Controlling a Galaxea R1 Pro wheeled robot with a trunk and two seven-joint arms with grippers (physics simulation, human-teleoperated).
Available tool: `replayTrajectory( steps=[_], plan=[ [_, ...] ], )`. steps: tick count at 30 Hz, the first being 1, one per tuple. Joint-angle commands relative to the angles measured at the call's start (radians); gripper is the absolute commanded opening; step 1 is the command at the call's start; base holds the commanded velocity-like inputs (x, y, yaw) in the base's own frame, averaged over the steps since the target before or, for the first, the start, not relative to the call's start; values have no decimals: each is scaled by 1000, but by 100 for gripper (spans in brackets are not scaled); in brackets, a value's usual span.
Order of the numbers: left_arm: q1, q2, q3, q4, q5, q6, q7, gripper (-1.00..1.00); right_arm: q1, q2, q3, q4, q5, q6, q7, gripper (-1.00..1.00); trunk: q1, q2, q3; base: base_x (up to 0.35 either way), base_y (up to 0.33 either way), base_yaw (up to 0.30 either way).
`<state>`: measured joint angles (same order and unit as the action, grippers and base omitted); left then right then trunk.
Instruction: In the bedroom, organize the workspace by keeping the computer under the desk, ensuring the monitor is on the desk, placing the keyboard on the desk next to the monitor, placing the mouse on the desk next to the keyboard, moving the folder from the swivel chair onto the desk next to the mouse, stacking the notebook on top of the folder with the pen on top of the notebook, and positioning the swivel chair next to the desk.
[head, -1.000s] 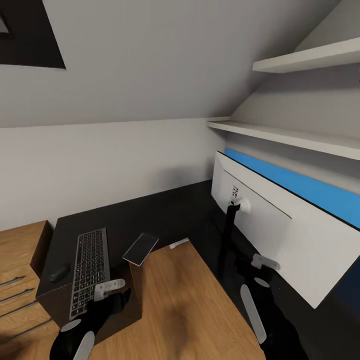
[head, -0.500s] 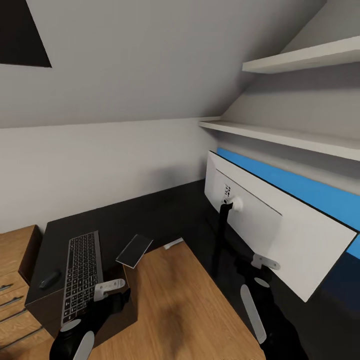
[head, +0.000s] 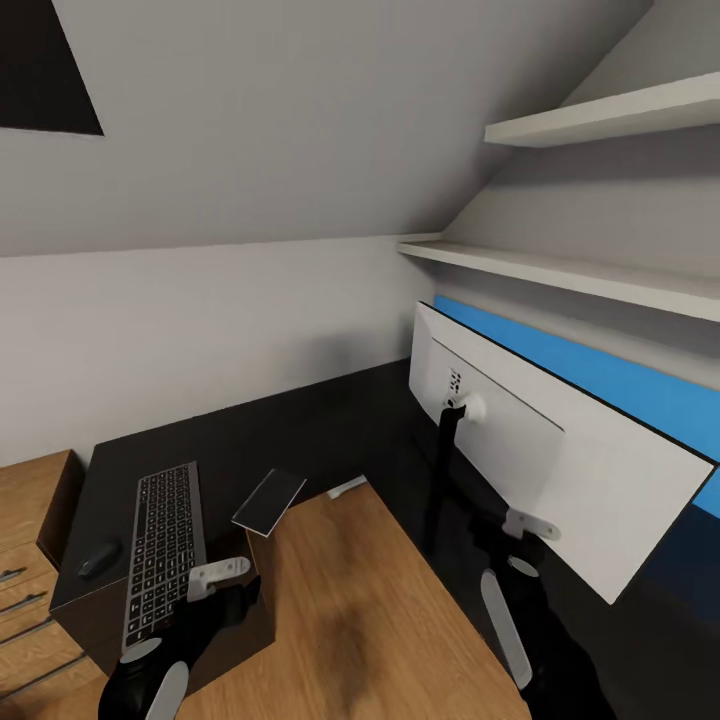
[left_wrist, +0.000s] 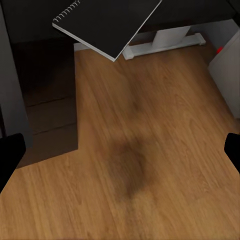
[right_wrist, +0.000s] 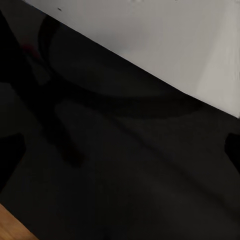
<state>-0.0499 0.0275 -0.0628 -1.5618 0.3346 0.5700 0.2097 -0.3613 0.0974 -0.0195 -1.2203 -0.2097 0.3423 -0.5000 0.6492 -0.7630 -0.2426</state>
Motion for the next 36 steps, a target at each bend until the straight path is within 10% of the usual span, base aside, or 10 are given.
replayTrajectory(
  steps=[1,10,36],
  plan=[
    [-1,1,-3,-2,11,3,9,100,-1,-1,0,13,2,-15,-3,100,0,-1,-2,0,0,0],
    [30,1,-4,-41,11,1,5,100,-1,-49,4,115,61,-147,-2,100,0,-1,-2,0,0,0],
    [47,7,-8,-53,11,1,2,100,-19,-169,1,298,66,-290,15,100,0,-1,-2,64,0,0]
  ],
)
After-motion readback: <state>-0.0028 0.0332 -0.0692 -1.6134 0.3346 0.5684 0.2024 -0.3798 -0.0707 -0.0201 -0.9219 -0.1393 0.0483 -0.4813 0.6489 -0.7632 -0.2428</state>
